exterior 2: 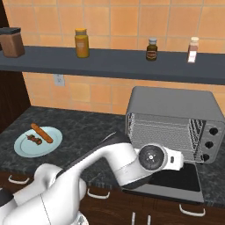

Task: Pick up the kebab skewer and baguette bread, and place them inside the toaster oven. Close the toaster oven door and start by setting the timer.

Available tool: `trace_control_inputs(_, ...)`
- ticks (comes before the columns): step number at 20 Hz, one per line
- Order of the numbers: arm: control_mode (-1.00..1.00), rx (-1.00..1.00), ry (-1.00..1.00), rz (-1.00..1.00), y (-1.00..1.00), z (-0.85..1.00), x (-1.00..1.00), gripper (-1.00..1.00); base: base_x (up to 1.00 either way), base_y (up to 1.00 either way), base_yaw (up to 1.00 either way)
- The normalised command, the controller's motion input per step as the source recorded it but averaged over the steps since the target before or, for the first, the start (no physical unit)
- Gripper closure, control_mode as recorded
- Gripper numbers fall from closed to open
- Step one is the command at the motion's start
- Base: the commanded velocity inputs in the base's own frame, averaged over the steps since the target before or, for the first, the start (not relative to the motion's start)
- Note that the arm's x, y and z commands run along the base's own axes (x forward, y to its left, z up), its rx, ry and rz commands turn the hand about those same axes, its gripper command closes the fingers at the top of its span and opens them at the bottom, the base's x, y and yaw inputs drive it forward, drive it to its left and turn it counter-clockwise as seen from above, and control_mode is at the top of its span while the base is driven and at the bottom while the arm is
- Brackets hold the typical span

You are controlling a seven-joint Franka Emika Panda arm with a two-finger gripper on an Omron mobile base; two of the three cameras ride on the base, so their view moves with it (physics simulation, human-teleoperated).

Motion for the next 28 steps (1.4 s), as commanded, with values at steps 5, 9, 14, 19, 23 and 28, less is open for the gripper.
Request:
trace_control_inputs(5, -1.00, 0.00, 0.21, 0.02, 0.51, 0.67, 0.00, -1.00, 0.00, 0.00, 0.00)
trace_control_inputs(9, -1.00, 0.00, 0.33, 0.11, 0.59, 0.47, -0.03, -1.00, 0.00, 0.00, 0.00)
trace_control_inputs(14, -1.00, 0.02, 0.13, 0.11, -0.02, 0.00, 0.01, -1.00, 0.00, 0.00, 0.00)
trace_control_inputs(19, -1.00, -0.08, -0.01, 0.04, 0.40, 0.02, 0.00, -1.00, 0.00, 0.00, 0.00)
trace_control_inputs(23, -1.00, -0.21, 0.37, 0.04, 0.88, 0.06, 0.07, -1.00, 0.00, 0.00, 0.00)
trace_control_inputs(28, -1.00, -0.19, 0.57, 0.09, 0.78, 0.00, 0.01, -1.00, 0.00, 0.00, 0.00)
